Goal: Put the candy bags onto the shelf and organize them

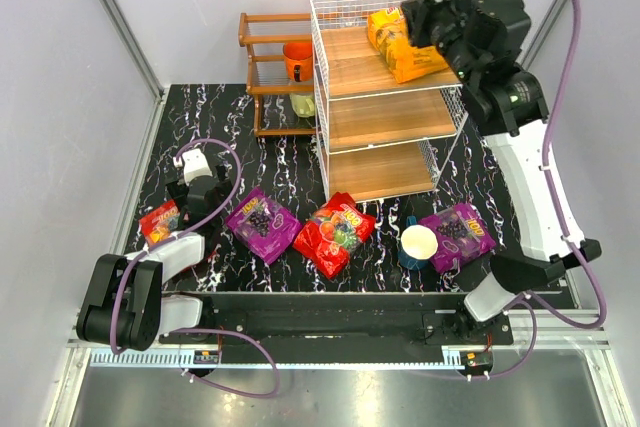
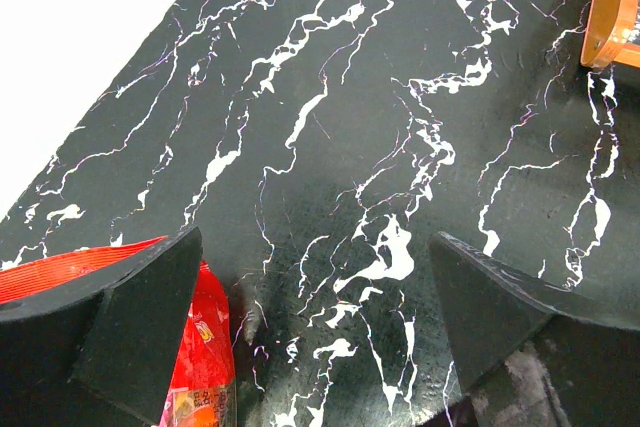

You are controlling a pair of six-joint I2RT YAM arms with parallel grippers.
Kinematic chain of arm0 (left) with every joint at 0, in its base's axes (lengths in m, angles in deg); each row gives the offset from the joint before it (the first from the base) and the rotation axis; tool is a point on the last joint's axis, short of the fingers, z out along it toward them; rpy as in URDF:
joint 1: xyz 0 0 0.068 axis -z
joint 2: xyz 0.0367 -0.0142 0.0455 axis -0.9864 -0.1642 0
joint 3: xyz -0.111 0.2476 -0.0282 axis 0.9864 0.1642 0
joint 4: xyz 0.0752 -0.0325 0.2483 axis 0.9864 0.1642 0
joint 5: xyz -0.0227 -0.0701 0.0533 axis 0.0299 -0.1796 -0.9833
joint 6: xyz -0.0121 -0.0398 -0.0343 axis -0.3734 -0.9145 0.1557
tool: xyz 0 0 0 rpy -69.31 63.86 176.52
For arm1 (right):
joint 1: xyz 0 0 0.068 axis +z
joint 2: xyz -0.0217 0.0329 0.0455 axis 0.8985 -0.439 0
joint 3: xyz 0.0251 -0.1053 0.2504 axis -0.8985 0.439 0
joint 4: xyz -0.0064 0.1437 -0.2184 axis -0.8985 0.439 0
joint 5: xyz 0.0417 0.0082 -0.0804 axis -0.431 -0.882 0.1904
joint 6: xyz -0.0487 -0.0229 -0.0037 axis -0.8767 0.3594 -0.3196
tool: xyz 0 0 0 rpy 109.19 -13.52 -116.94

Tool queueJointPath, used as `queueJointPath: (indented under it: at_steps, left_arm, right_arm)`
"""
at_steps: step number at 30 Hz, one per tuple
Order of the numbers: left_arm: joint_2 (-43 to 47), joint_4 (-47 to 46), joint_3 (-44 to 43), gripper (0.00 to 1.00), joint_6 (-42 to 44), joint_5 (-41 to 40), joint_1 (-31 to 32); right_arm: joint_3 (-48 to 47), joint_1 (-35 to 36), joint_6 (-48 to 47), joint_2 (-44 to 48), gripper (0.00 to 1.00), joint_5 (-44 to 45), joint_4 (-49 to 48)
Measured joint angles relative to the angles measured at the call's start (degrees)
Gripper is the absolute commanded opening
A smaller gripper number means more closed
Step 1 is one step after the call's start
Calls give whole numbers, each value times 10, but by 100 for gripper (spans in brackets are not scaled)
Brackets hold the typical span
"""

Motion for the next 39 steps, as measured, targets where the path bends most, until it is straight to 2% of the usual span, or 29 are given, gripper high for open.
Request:
queueJointPath:
  at_steps: [5,11,24,39]
  left_arm:
    - [0,0,0,99,0,0,0]
    - [0,0,0,99,0,0,0]
    - [0,2,0,99,0,0,0]
    - [-3,8,-5,99,0,0,0]
  right_arm:
    - [-92,100,-14,-53,17,57,37]
    - [-81,143,-13,-93,17,125,55]
    - [-23,161,-5,-124,16,246,37]
    - [55,160,-52,-126,18,390,-117]
